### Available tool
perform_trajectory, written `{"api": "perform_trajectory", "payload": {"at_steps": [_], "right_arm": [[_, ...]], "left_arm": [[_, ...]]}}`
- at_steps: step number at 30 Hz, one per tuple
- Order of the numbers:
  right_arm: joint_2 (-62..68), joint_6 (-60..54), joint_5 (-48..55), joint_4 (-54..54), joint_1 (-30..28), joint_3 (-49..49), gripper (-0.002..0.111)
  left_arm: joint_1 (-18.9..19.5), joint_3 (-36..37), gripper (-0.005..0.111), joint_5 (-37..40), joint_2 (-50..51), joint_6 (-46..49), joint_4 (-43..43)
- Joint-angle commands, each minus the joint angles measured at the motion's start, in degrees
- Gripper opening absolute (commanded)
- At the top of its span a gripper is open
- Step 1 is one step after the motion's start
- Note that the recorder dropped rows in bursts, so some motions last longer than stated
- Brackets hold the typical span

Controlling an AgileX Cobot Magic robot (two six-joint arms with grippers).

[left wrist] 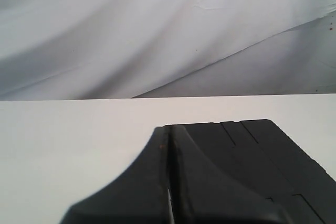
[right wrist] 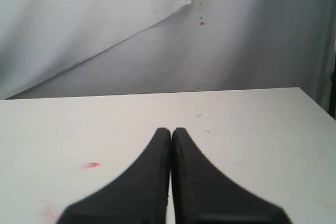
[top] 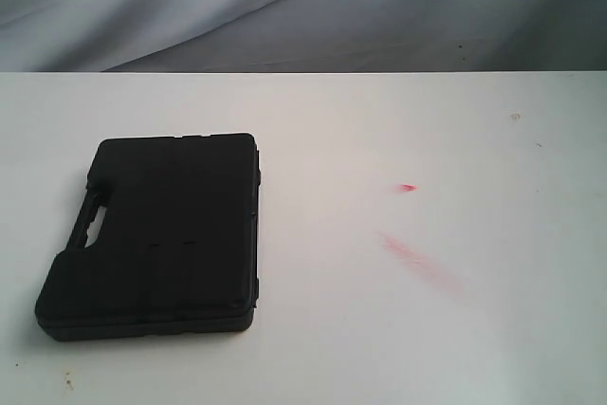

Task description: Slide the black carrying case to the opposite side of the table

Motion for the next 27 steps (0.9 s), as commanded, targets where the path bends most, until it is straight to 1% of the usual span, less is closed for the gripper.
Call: {"api": "perform_trajectory", "payload": {"at_steps": [1,12,18,27], "right_arm": [[-0.37,-0.1,-0.2,-0.54,-0.44,0.23,0.0],[-0.37,-0.1,-0.2,-0.54,-0.44,0.23,0.0],[-0.37,-0.1,-0.2,-0.54,-0.44,0.23,0.0],[-0.37,-0.1,-0.2,-0.54,-0.44,0.23,0.0]], "left_arm": [[-0.29,0.22,0.0,-1.24,-0.22,-0.13,0.26],[-0.29,0.22,0.0,-0.45,-0.22,-0.13,1.58],[-0.29,0.22,0.0,3.4,-0.22,0.04,1.58],[-0.29,0.22,0.0,3.4,-0.22,0.04,1.58]]}}
